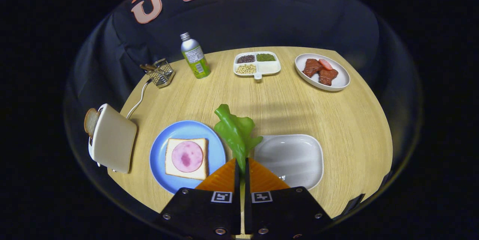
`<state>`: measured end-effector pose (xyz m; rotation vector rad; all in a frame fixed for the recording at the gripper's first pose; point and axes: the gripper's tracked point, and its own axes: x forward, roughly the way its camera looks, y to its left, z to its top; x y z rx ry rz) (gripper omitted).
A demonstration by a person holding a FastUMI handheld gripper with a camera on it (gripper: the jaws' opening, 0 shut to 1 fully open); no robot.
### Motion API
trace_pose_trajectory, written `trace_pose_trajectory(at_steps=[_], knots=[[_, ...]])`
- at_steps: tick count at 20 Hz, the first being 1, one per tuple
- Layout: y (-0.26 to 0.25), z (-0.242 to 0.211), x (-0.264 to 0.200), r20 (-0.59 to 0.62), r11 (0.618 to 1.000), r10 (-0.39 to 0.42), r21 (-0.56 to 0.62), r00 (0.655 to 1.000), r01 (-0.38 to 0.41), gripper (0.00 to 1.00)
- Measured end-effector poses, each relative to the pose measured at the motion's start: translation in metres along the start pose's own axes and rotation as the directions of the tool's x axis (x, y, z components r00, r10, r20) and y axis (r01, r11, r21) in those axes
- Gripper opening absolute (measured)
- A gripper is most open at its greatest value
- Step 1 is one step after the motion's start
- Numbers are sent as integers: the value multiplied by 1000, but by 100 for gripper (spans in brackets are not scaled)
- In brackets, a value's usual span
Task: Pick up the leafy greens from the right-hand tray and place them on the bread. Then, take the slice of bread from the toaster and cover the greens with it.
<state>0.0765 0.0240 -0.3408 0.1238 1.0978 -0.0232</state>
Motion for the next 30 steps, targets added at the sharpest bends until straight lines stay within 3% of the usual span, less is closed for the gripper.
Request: trace_pose_trajectory(at_steps=[5,21,24,30], knots=[[39,2,2,0,998,40,-49,999,-40,5],[101,-12,40,-78,991,46,-123,996,-55,4],[115,-26,42,-141,990,71,-111,987,-87,12],[128,-20,37,-142,989,77,-116,987,-94,26]])
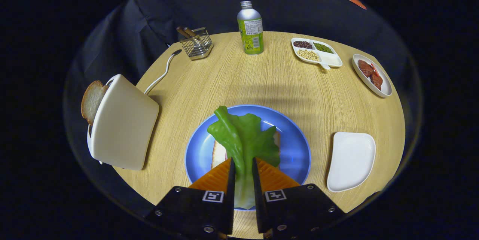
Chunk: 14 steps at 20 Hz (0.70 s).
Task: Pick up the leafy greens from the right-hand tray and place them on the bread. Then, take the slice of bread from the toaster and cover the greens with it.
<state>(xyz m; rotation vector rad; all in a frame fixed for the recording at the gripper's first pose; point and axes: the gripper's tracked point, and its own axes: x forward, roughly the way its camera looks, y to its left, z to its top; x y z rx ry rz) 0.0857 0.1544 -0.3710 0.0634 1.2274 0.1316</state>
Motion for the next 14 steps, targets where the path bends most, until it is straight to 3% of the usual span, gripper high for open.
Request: trace_pose_trajectory(at_steps=[5,14], knots=[[7,14,-16,28,1000,-11,-20,1000,11,39],[71,48,-78,107,991,133,-22,985,-131,55]])
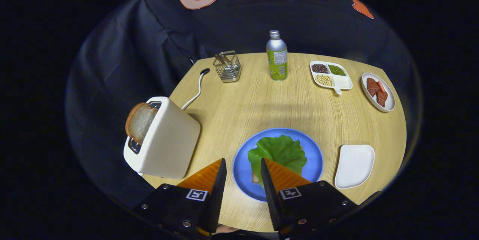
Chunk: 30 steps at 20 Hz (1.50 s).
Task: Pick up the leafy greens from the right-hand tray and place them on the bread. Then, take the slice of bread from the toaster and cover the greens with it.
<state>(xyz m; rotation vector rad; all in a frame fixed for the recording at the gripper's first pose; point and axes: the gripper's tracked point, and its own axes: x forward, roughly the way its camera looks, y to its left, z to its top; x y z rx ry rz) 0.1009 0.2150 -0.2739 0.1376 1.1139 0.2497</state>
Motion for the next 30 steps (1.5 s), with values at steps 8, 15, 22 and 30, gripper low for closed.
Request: trace_pose_trajectory(at_steps=[8,15,22,30], knots=[[56,31,-24,36,998,34,-50,999,-32,84],[111,51,-46,37,992,61,-109,997,-56,90],[166,53,-27,-33,985,74,-153,997,-78,90],[200,51,22,-115,992,28,-121,993,-42,82]])
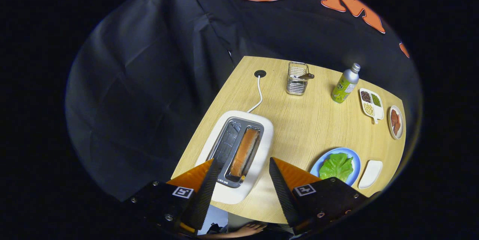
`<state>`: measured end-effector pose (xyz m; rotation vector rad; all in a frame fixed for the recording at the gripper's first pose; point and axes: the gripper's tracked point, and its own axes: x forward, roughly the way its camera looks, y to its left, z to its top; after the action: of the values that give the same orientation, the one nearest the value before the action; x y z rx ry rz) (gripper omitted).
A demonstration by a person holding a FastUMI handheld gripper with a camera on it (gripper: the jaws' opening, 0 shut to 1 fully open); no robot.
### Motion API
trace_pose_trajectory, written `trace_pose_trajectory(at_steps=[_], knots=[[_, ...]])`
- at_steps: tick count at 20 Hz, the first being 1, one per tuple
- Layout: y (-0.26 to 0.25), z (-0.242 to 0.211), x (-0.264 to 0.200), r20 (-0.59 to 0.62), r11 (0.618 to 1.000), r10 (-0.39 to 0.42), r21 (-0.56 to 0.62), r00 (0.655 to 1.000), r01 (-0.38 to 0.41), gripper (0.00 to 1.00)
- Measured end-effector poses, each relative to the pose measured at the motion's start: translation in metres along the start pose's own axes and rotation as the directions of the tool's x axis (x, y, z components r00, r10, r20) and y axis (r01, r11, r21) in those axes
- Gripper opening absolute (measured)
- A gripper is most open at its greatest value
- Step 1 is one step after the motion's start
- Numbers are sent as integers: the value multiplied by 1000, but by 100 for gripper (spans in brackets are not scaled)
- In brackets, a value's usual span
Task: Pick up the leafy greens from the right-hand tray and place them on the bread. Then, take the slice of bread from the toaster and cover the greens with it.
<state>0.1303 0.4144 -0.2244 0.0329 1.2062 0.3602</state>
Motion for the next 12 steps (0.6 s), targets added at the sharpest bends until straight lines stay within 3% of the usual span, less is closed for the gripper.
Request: trace_pose_trajectory(at_steps=[7,11,12], knots=[[3,0,43,-63,995,-75,60,995,79,58],[-13,1,52,-55,983,-154,91,987,159,29],[-7,1,55,-62,986,-128,101,990,134,23]])
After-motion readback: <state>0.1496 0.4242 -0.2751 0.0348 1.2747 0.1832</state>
